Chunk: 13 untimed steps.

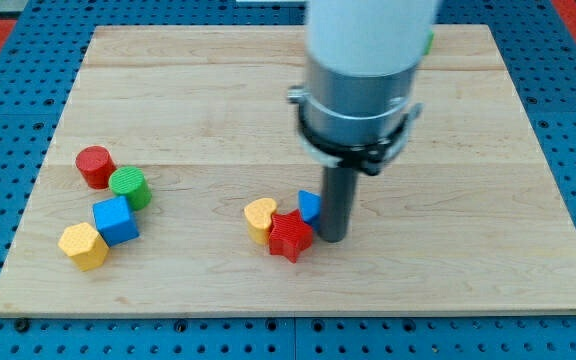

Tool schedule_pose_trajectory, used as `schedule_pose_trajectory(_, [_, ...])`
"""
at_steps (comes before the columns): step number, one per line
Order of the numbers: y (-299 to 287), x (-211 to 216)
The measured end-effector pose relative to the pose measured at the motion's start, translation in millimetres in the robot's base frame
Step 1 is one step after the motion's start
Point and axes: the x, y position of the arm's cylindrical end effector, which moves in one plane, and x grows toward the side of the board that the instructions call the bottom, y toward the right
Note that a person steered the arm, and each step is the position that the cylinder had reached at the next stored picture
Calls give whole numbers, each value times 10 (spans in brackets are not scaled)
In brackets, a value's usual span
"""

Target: Push the green star into the blue triangle

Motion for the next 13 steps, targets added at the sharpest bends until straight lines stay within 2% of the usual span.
schedule_pose_trajectory(2, [182,-210])
schedule_pose_trajectory(3, [1090,-634])
schedule_pose_trajectory(4, [2326,-1466])
schedule_pose_trajectory(5, [3085,-2631])
schedule_pose_trajectory(6, [2909,-3460])
schedule_pose_trajectory(7, [1785,-3061])
schedule_pose_trajectory(8, [962,-2723])
schedule_pose_trajectory(9, [1716,-2770])
schedule_pose_trajectory(10, [1603,-3308])
schedule_pose_trajectory(11, [705,-3198])
schedule_pose_trajectory(12, [264,-2017])
schedule_pose_trajectory(13, [208,-1923])
